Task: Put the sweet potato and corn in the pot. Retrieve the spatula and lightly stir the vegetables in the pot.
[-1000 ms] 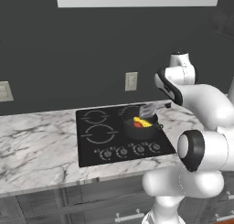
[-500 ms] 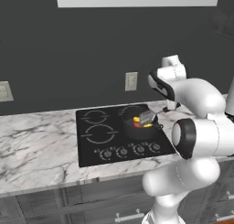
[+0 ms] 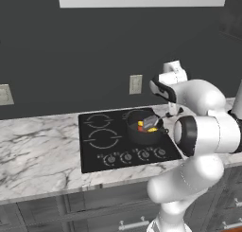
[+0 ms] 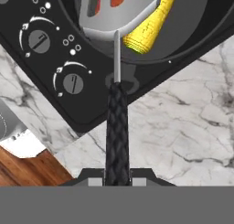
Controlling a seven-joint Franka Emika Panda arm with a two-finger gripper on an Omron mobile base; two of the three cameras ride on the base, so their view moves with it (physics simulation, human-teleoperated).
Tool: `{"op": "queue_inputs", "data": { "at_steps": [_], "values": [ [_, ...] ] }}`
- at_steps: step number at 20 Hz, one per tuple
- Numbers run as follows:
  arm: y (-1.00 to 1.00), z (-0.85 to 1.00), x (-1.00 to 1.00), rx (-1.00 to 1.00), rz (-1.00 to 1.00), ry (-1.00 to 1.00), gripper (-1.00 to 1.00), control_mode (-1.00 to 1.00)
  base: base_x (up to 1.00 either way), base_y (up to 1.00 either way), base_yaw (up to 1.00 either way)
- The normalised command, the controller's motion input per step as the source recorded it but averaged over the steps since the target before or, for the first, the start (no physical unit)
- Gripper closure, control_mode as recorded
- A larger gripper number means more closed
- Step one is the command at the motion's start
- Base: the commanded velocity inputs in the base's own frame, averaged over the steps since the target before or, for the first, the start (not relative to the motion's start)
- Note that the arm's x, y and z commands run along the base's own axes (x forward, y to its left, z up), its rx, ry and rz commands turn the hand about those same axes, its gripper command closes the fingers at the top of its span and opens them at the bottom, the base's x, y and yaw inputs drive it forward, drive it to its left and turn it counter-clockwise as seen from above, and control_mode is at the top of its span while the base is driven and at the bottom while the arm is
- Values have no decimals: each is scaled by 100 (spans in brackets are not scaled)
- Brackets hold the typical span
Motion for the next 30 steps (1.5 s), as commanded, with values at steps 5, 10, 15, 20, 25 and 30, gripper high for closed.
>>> {"op": "queue_inputs", "data": {
  "at_steps": [5, 10, 15, 20, 25, 30],
  "values": [
    [0, -7, 35, -2, -7, 2, 100, -100, 0, 0, 0],
    [0, -30, 32, -2, -5, 8, 100, -100, 0, 0, 0],
    [0, -27, 8, -1, -4, 13, 100, -100, 0, 0, 0],
    [-8, 0, 2, 0, -1, 3, 100, -100, 0, 0, 0],
    [-22, 4, 21, 0, -3, 0, 100, -100, 0, 0, 0],
    [-20, -5, 21, -4, -5, 23, 100, -100, 0, 0, 0]
  ]
}}
